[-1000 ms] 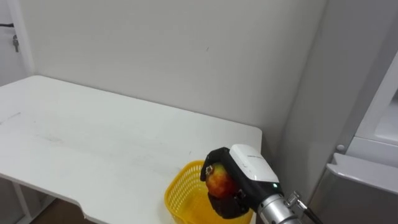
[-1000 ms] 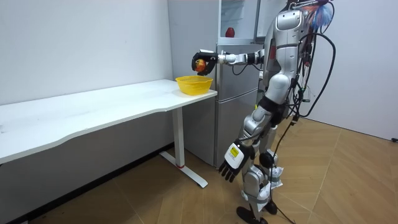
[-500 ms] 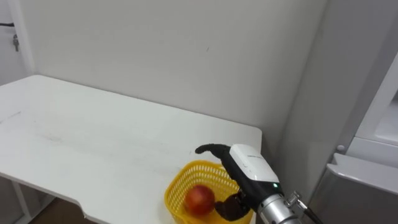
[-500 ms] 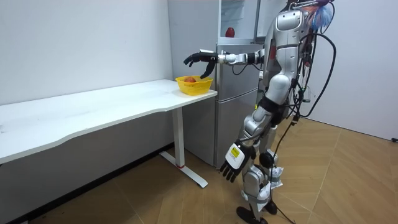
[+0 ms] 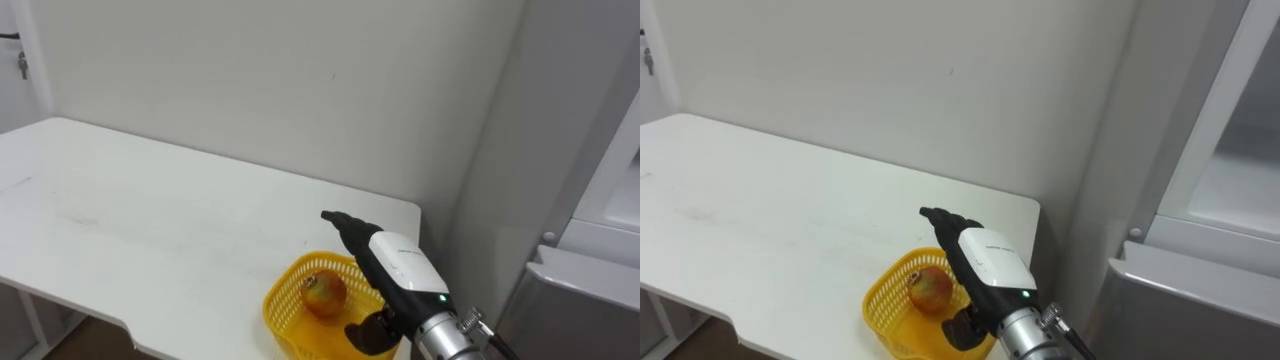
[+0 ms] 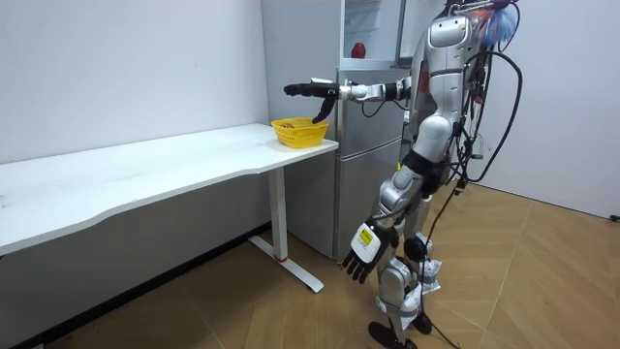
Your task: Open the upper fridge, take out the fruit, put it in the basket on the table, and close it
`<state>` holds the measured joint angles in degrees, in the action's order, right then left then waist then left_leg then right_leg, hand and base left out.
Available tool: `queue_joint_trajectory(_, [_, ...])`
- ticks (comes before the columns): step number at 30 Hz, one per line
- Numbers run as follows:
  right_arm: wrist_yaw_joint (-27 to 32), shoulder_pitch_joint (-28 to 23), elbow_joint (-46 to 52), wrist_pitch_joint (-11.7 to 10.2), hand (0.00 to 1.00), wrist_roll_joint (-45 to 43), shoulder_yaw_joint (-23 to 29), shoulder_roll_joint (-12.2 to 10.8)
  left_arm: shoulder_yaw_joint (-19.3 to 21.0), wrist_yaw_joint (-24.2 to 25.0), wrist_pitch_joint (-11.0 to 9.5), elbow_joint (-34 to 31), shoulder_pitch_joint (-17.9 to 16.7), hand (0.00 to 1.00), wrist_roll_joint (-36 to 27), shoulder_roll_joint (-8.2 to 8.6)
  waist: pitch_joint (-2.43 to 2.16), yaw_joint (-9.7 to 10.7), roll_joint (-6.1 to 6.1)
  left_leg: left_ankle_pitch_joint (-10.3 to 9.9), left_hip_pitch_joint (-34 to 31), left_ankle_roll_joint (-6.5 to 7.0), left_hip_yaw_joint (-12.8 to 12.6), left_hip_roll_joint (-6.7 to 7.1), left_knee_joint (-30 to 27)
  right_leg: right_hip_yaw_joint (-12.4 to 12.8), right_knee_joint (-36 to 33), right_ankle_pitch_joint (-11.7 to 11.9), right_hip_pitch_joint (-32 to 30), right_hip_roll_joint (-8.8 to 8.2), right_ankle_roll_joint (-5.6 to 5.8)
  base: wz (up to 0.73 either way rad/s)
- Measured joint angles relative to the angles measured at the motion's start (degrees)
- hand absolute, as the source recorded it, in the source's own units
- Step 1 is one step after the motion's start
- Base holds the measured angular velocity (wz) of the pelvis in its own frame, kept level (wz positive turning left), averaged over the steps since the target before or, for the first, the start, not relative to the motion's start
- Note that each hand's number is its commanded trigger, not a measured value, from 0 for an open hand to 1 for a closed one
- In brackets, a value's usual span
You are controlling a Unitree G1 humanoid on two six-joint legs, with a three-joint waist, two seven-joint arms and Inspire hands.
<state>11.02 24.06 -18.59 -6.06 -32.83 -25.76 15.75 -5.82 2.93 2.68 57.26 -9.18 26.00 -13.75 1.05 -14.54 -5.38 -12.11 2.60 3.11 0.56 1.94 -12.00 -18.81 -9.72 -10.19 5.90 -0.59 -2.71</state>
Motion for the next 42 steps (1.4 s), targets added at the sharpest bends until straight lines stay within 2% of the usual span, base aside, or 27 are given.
queue_joint_trajectory(12, [0.00, 0.00, 0.00, 0.00, 0.00, -1.01, 0.01, 0.00, 0.00, -0.09, 0.00, -0.08, 0.00, 0.00, 1.15, 0.00, -0.05, 0.04, 0.04, 0.00, 0.03, 0.01, 0.00, 0.00, 0.18, 0.11, 0.03, 0.00, -0.06, 0.02, 0.00, 0.00])
queue_joint_trajectory(17, [0.00, 0.00, 0.00, 0.00, 0.00, -1.01, 0.01, 0.00, 0.01, -0.11, 0.00, -0.08, 0.00, 0.00, 1.16, 0.00, -0.31, 0.03, 0.39, 0.03, 0.07, 0.02, -0.01, 0.00, 0.17, 0.10, 0.02, 0.00, -0.03, 0.01, 0.00, 0.00])
queue_joint_trajectory(27, [0.03, 0.00, 1.23, -0.03, 0.00, 1.44, 0.01, 0.01, -0.14, -1.73, -0.04, -0.24, -0.31, 0.00, 1.13, -0.01, -0.41, 0.14, 0.55, 0.07, -0.07, -0.04, -0.03, -0.01, 0.12, 0.11, -0.02, 0.00, -0.13, 0.03, 0.00, 0.00])
queue_joint_trajectory(31, [0.39, -0.02, 5.72, -0.33, 0.00, 3.04, 1.19, -0.30, 0.02, -2.52, -0.12, 0.13, -0.34, 0.00, 1.14, 0.26, -0.54, 0.65, 1.07, 0.10, 0.04, 0.02, -0.28, 0.00, 0.17, 0.33, 0.01, 0.01, -0.07, 0.00, 0.00, 0.00])
queue_joint_trajectory(33, [1.55, -0.07, 7.76, -0.65, 0.00, 3.00, 2.68, -0.56, 0.06, -3.03, -0.13, 0.44, -0.41, 0.00, 1.12, 0.59, -0.80, 0.81, 1.54, 0.11, 0.17, 0.03, -0.42, 0.01, 0.20, 0.66, 0.01, 0.01, -0.06, 0.01, 0.01, -0.04])
queue_joint_trajectory(34, [3.05, -0.11, 9.34, -0.91, 0.00, 3.14, 3.40, -0.56, 0.03, -3.70, -0.13, 0.84, -0.43, 0.00, 0.87, 0.81, -0.97, 1.31, 1.82, 0.12, 0.26, 0.06, -0.49, 0.01, 0.22, 0.86, 0.00, 0.03, -0.06, 0.00, 0.04, -0.04])
queue_joint_trajectory(37, [5.41, -1.70, 15.28, -2.11, 0.00, 3.38, 6.26, -0.72, 0.21, -4.65, -0.13, 1.58, -0.51, 0.00, 0.76, 1.50, -1.00, 2.79, 2.49, 0.14, 0.58, 0.08, -0.83, -0.03, 0.19, 1.19, -0.02, 0.03, 0.23, 0.02, 0.05, -0.03])
queue_joint_trajectory(39, [7.58, -2.81, 19.11, -3.33, 0.00, 4.64, 8.85, -1.33, 0.12, -4.93, -0.28, 2.52, -0.36, 0.00, 0.69, 1.93, -0.80, 4.20, 3.01, 0.13, 0.68, 0.08, -0.98, -0.05, 0.27, 1.34, -0.05, 0.04, 0.29, 0.03, 0.05, -0.02])
queue_joint_trajectory(42, [10.09, -4.35, 22.42, -3.81, 0.00, 5.59, 10.70, -1.88, 0.04, -5.25, -0.28, 2.89, -0.41, 0.00, 0.72, 2.02, -0.75, 5.38, 3.20, 0.12, 0.92, 0.06, -1.92, -0.25, 0.38, 2.26, -0.15, 0.05, 0.11, 0.16, 0.03, -0.15])
